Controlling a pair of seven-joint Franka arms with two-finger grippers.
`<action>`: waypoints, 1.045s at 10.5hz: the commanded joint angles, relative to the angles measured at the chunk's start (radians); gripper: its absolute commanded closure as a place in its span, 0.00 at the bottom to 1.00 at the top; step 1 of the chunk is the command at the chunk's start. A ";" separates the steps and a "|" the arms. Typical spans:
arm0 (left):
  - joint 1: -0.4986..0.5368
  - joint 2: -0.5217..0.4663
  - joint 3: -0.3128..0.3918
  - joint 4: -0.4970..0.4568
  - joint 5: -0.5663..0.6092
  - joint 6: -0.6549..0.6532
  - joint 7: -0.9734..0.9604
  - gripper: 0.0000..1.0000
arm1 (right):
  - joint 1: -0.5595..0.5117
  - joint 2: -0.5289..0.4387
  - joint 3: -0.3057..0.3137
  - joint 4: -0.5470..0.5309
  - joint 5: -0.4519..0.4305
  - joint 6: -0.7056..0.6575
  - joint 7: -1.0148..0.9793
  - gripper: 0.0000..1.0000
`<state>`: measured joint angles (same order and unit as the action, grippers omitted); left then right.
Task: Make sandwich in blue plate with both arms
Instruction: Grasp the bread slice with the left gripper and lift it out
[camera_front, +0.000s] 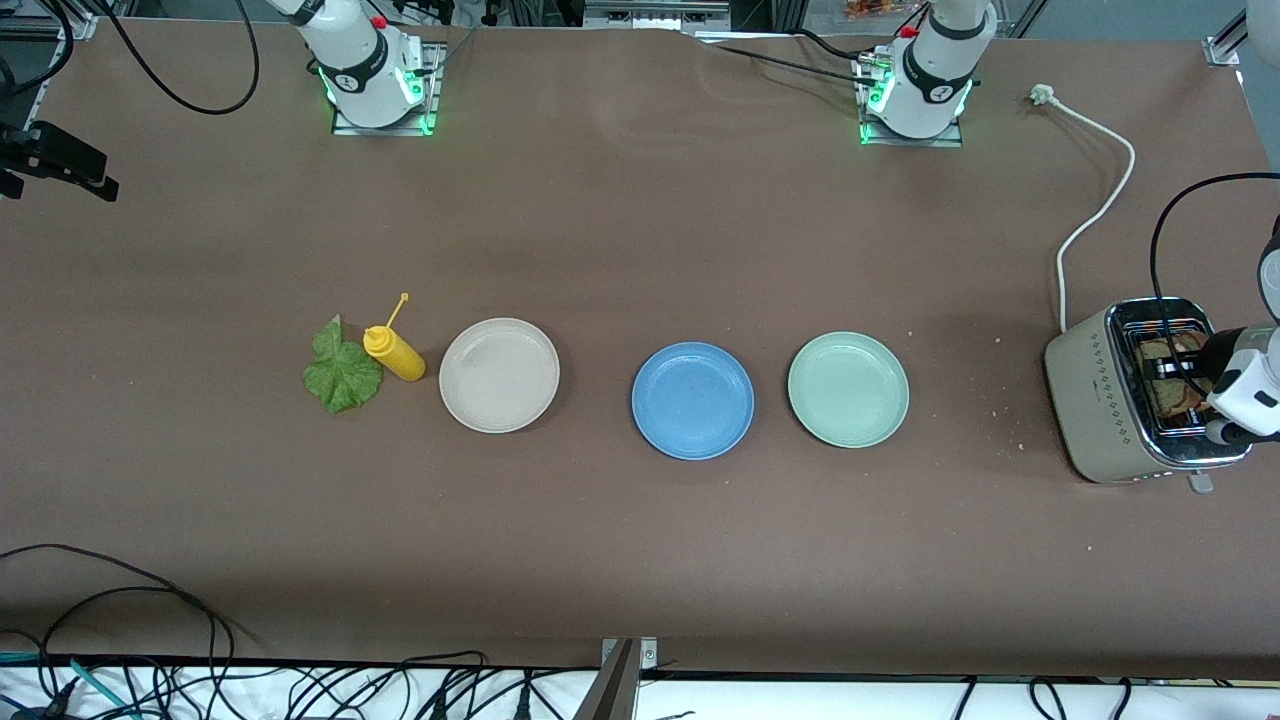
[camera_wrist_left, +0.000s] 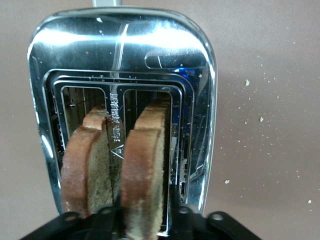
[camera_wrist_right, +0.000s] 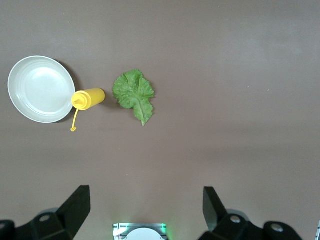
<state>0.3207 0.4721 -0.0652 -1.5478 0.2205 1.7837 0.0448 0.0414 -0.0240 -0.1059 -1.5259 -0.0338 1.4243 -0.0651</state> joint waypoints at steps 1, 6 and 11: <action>0.012 0.005 -0.004 0.075 0.008 -0.018 0.082 0.81 | -0.006 0.001 0.002 0.018 0.018 -0.008 -0.010 0.00; 0.015 -0.067 -0.010 0.090 0.007 -0.088 0.099 0.91 | -0.006 0.001 0.002 0.018 0.018 -0.008 -0.010 0.00; 0.001 -0.156 -0.056 0.151 -0.044 -0.242 0.096 1.00 | -0.006 0.001 0.002 0.018 0.018 -0.010 -0.010 0.00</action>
<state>0.3276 0.3490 -0.0897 -1.4447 0.1942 1.6182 0.1229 0.0415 -0.0239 -0.1057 -1.5256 -0.0338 1.4243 -0.0651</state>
